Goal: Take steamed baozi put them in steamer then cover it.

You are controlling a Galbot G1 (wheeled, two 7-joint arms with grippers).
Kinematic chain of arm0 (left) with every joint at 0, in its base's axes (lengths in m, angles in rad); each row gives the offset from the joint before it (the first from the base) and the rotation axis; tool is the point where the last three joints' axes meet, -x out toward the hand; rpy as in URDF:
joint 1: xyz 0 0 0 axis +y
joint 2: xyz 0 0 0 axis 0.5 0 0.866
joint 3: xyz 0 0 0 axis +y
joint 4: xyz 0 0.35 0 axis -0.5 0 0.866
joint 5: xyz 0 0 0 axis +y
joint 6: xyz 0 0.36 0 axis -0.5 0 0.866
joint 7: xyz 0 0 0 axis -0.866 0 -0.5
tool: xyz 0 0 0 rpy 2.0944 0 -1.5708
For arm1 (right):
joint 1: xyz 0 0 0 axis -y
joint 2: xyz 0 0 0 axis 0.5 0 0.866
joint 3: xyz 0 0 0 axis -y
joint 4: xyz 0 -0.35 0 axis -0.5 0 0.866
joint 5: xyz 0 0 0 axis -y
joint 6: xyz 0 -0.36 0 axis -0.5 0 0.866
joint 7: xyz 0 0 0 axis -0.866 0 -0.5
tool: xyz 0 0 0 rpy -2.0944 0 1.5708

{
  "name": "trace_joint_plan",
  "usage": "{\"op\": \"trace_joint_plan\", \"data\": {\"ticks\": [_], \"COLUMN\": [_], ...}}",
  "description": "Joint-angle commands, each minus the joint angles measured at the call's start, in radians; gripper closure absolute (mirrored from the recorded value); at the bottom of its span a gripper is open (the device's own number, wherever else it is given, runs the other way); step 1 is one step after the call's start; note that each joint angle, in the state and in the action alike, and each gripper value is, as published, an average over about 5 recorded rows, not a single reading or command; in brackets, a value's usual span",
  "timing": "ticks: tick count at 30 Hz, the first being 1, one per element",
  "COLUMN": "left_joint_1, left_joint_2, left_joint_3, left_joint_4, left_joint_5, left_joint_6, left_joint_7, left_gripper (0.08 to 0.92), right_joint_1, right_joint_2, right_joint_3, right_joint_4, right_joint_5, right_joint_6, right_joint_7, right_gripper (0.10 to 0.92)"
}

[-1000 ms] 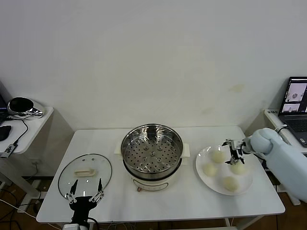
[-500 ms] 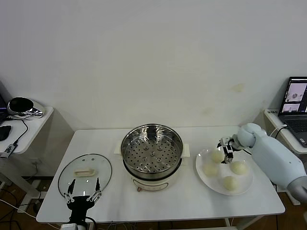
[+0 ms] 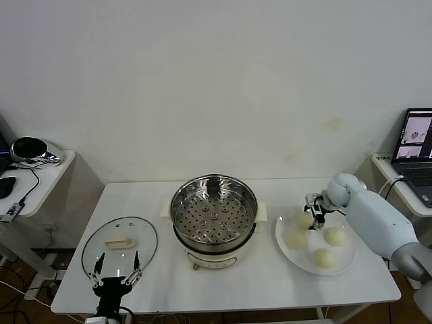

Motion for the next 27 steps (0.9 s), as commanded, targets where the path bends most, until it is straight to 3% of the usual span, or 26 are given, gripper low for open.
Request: {"op": "trace_joint_plan", "data": {"ticks": [1,14,22,27], "left_joint_1": [0.001,0.002,0.005,0.008], "left_joint_2": [0.003,0.013,0.017,0.019], "left_joint_3": [-0.001,0.001,0.001,-0.001], "left_joint_4": [-0.002,0.006,0.001,-0.009], "left_joint_5": [0.001,-0.008,-0.019,-0.022], "left_joint_6": [0.0,-0.01,-0.022,-0.025], "left_joint_7": [0.001,0.004,0.006,0.006], "left_gripper": [0.177,0.177,0.177,0.177], "right_joint_1": [0.023,0.384,0.69,0.751], "right_joint_2": [-0.026,-0.21,-0.102,0.019], "right_joint_3": [-0.032,-0.307,-0.509,-0.581], "right_joint_4": [0.048,0.362,0.383,0.37], "right_joint_5": [0.036,0.35,0.556,0.592], "right_joint_6": [-0.004,-0.021,0.02,0.081], "right_joint_7": [-0.009,-0.043,-0.034,-0.02], "right_gripper": [0.409,0.413,0.41,0.406]}}
